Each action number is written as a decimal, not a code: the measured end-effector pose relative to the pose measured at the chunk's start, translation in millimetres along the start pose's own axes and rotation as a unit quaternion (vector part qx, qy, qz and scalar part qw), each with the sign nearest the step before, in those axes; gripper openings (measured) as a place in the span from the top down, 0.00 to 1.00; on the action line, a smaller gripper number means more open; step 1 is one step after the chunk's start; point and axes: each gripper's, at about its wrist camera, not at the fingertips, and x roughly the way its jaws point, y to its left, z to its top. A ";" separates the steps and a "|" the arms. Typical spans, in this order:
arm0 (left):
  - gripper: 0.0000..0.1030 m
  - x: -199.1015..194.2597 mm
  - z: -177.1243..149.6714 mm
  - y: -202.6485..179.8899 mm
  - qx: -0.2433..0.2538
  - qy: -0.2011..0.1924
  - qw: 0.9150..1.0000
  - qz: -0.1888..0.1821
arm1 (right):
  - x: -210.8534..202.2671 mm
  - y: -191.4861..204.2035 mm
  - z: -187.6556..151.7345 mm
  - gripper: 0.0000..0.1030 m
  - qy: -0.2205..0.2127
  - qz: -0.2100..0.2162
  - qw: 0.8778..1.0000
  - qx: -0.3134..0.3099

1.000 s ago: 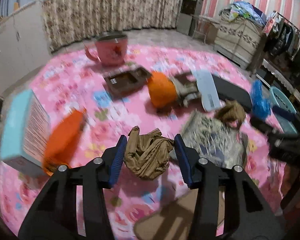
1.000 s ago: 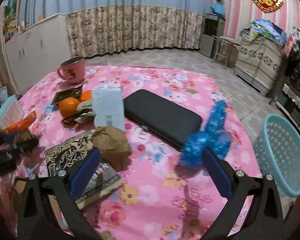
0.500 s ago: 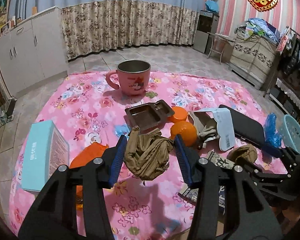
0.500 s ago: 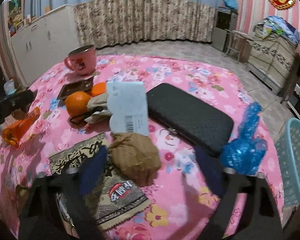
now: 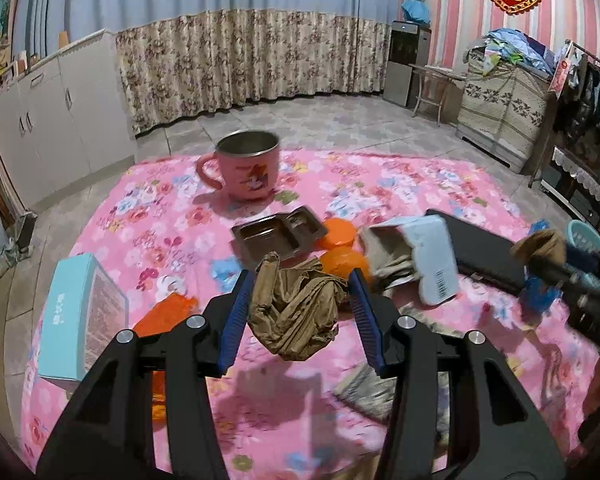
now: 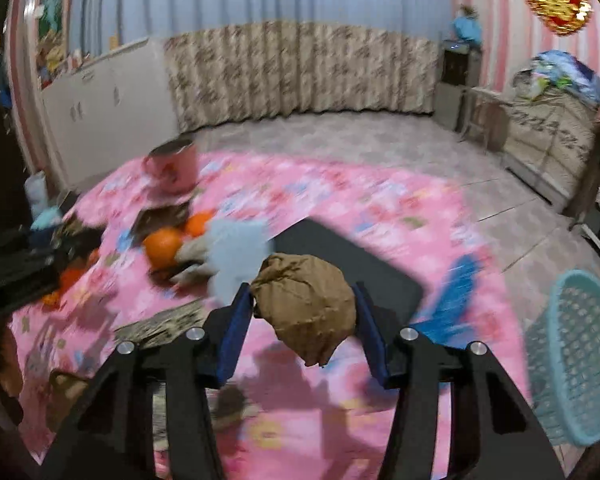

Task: Collect trash
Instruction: 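Carry the brown cloth and paper ball to the basket and release both, then move both tools back to the table, right toward the blue plastic bag, then grasp the orange with the left tool while right grasps the blue plastic bag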

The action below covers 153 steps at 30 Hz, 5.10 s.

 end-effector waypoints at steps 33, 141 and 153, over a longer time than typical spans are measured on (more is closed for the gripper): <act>0.53 10.1 30.3 -329.7 0.142 -0.012 0.975 -0.170 | -91.8 -270.8 -41.0 0.51 -0.036 -0.202 0.962 0.178; 0.86 45.4 9.0 7.6 -0.004 0.022 0.999 -0.040 | 61.7 -70.3 -23.8 0.51 0.091 -0.043 0.992 0.072; 0.86 22.9 14.1 -14.5 0.022 0.000 0.999 -0.036 | 19.2 -90.3 -14.0 0.86 0.029 -0.015 0.996 0.079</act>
